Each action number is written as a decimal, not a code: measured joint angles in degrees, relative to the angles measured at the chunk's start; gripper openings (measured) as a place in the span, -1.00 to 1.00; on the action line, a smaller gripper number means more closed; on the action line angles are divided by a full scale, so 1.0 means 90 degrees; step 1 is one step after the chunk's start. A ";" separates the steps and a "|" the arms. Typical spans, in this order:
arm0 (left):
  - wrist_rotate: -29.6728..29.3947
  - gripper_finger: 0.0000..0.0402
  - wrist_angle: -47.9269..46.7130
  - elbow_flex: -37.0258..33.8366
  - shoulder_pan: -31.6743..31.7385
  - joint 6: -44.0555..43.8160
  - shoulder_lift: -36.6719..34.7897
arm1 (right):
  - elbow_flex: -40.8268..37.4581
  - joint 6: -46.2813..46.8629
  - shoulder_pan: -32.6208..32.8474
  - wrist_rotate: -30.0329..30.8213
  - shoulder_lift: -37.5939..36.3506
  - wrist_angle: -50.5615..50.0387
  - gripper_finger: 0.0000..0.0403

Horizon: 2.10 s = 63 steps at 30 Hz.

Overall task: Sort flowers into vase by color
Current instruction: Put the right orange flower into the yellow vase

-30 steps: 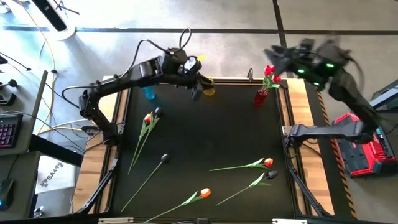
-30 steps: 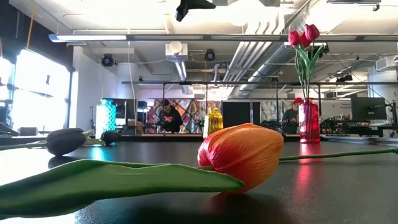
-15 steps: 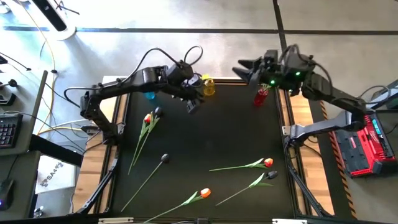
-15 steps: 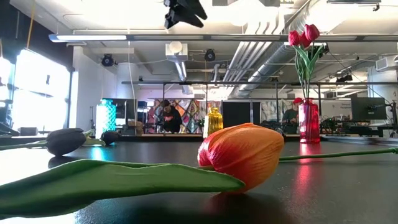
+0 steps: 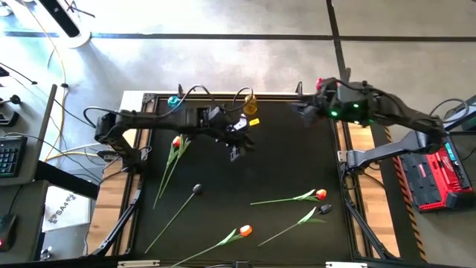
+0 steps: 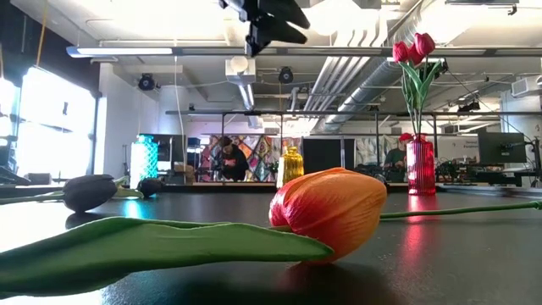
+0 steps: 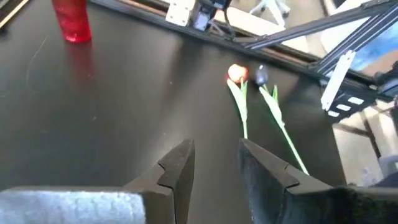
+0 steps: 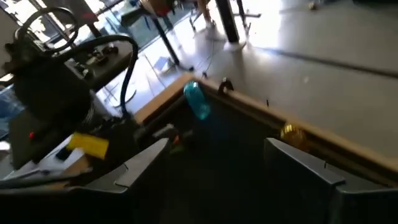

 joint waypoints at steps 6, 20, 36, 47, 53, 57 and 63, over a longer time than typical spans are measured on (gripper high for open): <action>-0.0218 -0.44 0.0413 -0.0468 -0.0207 0.0225 0.0122 | 0.0000 0.0555 0.0494 -0.0116 -0.0341 -0.0252 0.23; -0.1471 -0.44 -0.3310 -0.1007 0.0282 -0.1157 0.0105 | 0.0000 0.1013 0.1226 0.0296 -0.0047 -0.0305 0.23; -0.1357 -0.44 -0.3290 -0.3953 0.1138 -0.2772 -0.2743 | 0.0000 0.1399 0.1484 0.0535 0.0567 -0.0525 0.23; -0.0891 -0.61 -0.3300 -0.4837 0.0919 -0.3710 -0.3031 | 0.0000 0.1381 0.1508 -0.0289 0.0334 0.0311 0.23; -0.0677 -0.62 -0.3307 -0.4611 0.0870 -0.3747 -0.3059 | 0.0000 0.1382 0.1559 -0.0272 -0.0141 0.0609 0.23; -0.0716 -0.62 -0.2362 -0.4304 0.0823 -0.3588 -0.3109 | 0.0010 0.1419 0.1559 0.0042 -0.0501 0.0519 0.23; 0.0180 -0.62 0.2195 -0.4201 0.0271 -0.2707 -0.2227 | 0.0012 0.1550 0.1491 0.0478 -0.0525 -0.0013 0.23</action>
